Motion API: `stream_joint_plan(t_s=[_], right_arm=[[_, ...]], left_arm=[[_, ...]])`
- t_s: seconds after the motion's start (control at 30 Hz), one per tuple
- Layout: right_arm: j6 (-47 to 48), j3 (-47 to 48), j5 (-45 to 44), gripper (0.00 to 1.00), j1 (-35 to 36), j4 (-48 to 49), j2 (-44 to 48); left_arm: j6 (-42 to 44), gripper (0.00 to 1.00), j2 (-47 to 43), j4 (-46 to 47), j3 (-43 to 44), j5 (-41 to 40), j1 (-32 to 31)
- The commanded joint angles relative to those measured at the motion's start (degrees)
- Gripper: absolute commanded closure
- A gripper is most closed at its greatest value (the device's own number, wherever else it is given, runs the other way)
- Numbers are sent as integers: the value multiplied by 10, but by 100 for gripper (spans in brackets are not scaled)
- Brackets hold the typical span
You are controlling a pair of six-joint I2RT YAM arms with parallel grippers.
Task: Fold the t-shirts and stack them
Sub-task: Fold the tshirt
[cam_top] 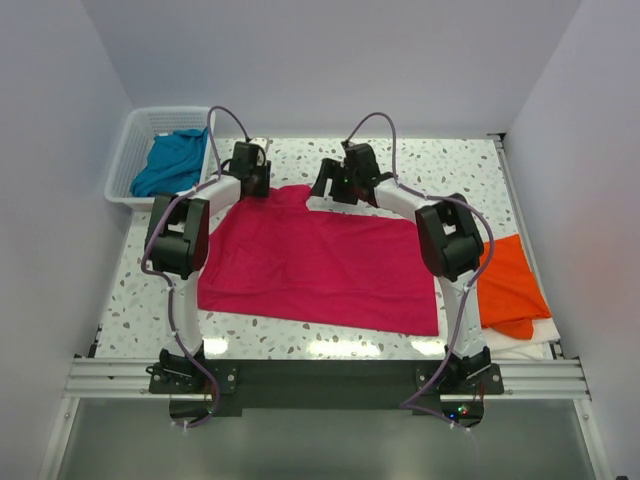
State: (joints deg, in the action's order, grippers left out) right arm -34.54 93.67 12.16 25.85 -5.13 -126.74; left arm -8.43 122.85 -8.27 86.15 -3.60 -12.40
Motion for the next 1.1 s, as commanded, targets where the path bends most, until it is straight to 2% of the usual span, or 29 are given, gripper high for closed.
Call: stream_joint_plan(t_s=[0.0, 0.3, 0.5, 0.7, 0.87, 0.9, 0.97, 1.0, 1.07], right_arm=[[-3, 36, 3, 18, 5, 15, -18], [-27, 73, -2, 19, 10, 23, -55], [-79, 99, -5, 27, 20, 49, -101], [-126, 110, -29, 41, 33, 69, -127], [-142, 115, -38, 59, 37, 81, -140], [-146, 117, -37, 68, 36, 87, -145], [-146, 123, -36, 77, 36, 91, -149], [-146, 125, -36, 86, 37, 93, -151], [-143, 129, -33, 93, 36, 95, -151]], left_arm=[[-5, 57, -7, 4, 25, 10, 4], [-14, 60, -11, 10, 31, 16, 5], [-22, 61, -25, 13, 24, 27, 6], [-26, 62, -41, 19, 6, 24, 6], [-31, 60, -61, 26, -5, -3, 11], [-33, 57, -66, 28, -5, -6, 13], [-36, 54, -67, 27, -4, -7, 16], [-37, 53, -68, 22, -1, -3, 18], [-38, 53, -69, 17, 5, -3, 19]])
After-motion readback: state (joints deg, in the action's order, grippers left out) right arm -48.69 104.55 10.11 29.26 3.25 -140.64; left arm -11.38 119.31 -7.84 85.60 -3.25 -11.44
